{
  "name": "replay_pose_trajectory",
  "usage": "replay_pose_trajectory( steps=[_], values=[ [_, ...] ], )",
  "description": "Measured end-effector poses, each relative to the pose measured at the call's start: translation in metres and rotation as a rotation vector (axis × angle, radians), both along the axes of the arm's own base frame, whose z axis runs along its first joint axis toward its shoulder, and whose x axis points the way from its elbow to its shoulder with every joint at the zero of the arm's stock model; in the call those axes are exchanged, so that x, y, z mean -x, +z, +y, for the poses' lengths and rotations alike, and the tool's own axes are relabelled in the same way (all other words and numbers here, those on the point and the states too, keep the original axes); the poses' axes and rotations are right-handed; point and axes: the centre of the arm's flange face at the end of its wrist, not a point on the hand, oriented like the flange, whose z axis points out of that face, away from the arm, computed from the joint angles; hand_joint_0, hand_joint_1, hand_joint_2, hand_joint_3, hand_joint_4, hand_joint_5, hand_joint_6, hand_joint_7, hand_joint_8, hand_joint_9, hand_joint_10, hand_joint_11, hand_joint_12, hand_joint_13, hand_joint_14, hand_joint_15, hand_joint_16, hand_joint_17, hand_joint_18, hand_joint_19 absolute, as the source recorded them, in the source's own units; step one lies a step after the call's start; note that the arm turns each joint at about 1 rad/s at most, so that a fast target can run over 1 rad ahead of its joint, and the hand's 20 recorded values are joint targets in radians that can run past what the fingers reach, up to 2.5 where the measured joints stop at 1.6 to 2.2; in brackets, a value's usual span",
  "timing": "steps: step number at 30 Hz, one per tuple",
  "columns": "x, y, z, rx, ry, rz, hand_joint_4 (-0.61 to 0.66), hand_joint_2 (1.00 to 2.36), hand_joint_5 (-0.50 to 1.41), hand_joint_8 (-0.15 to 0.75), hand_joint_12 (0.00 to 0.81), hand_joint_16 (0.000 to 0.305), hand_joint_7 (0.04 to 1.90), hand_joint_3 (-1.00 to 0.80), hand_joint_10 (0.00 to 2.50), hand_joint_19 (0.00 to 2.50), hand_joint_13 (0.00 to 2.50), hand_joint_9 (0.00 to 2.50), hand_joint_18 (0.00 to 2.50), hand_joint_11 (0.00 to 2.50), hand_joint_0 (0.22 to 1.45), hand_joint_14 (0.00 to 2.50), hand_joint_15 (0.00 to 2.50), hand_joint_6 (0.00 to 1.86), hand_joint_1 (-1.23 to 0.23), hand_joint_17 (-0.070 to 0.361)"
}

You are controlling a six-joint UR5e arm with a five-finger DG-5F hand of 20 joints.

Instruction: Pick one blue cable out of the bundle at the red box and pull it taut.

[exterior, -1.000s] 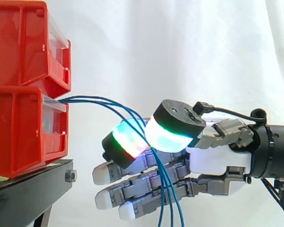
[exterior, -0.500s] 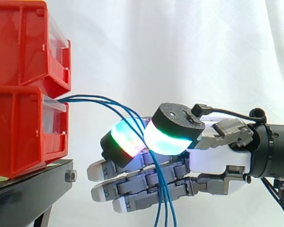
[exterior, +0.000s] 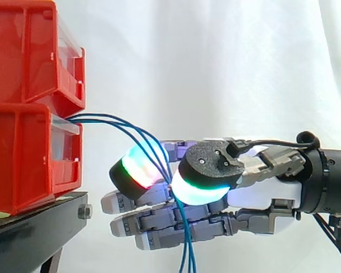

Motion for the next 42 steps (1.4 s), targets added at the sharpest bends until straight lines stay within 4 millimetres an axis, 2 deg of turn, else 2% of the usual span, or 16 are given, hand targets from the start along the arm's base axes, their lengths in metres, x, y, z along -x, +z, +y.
replay_pose_trajectory(
  steps=[6, 8, 13, 20, 23, 29, 30, 36, 42],
  values=[
    [-0.0001, -0.0002, 0.0001, 0.000, 0.001, 0.000, -0.06, 1.01, -0.25, 0.118, 0.290, 0.039, 0.85, -0.37, 0.00, 0.00, 0.00, 0.09, 0.00, 0.13, 0.73, 0.00, 0.01, 0.74, -1.00, 0.087],
    [-0.0002, 0.0000, 0.0001, 0.000, 0.000, -0.001, -0.04, 1.00, -0.24, 0.126, 0.291, 0.039, 0.86, -0.50, 0.00, 0.00, 0.00, 0.09, 0.00, 0.13, 0.68, 0.00, 0.01, 0.72, -1.02, 0.089],
    [-0.0002, -0.0001, 0.0002, 0.000, 0.001, -0.001, 0.05, 1.00, -0.21, 0.186, 0.321, 0.044, 0.84, -0.50, 0.00, 0.00, 0.01, 0.19, 0.00, 0.17, 0.56, 0.00, 0.02, 0.73, -0.94, 0.098],
    [-0.0003, -0.0001, 0.0011, 0.000, 0.002, -0.001, 0.09, 1.00, -0.20, 0.234, 0.339, 0.045, 0.78, -0.50, 0.00, 0.00, 0.11, 0.34, 0.00, 0.23, 0.56, 0.00, 0.06, 0.83, -0.82, 0.102],
    [-0.0003, -0.0002, 0.0014, 0.000, 0.003, 0.000, 0.09, 1.00, -0.19, 0.248, 0.344, 0.045, 0.81, -0.44, 0.00, 0.00, 0.14, 0.38, 0.01, 0.23, 0.57, 0.00, 0.08, 0.84, -0.78, 0.102],
    [-0.0004, -0.0003, 0.0024, 0.000, 0.004, 0.000, 0.08, 1.01, -0.19, 0.276, 0.348, 0.046, 0.94, -0.29, 0.00, 0.00, 0.21, 0.44, 0.09, 0.26, 0.59, 0.00, 0.07, 0.86, -0.78, 0.104],
    [-0.0005, -0.0002, 0.0024, 0.000, 0.004, -0.001, 0.07, 1.01, -0.19, 0.283, 0.349, 0.047, 0.89, -0.25, 0.00, 0.00, 0.21, 0.45, 0.11, 0.26, 0.60, 0.00, 0.08, 0.89, -0.78, 0.106],
    [-0.0005, -0.0003, 0.0026, 0.000, 0.004, 0.000, 0.06, 1.01, -0.19, 0.324, 0.377, 0.052, 0.90, -0.09, 0.00, 0.00, 0.27, 0.50, 0.20, 0.30, 0.60, 0.00, 0.08, 0.93, -0.78, 0.118],
    [-0.0005, -0.0003, 0.0026, 0.000, 0.004, -0.001, 0.03, 1.01, -0.20, 0.319, 0.372, 0.050, 0.91, -0.07, 0.00, 0.00, 0.29, 0.50, 0.24, 0.31, 0.64, 0.00, 0.08, 0.94, -0.81, 0.113]
  ],
)
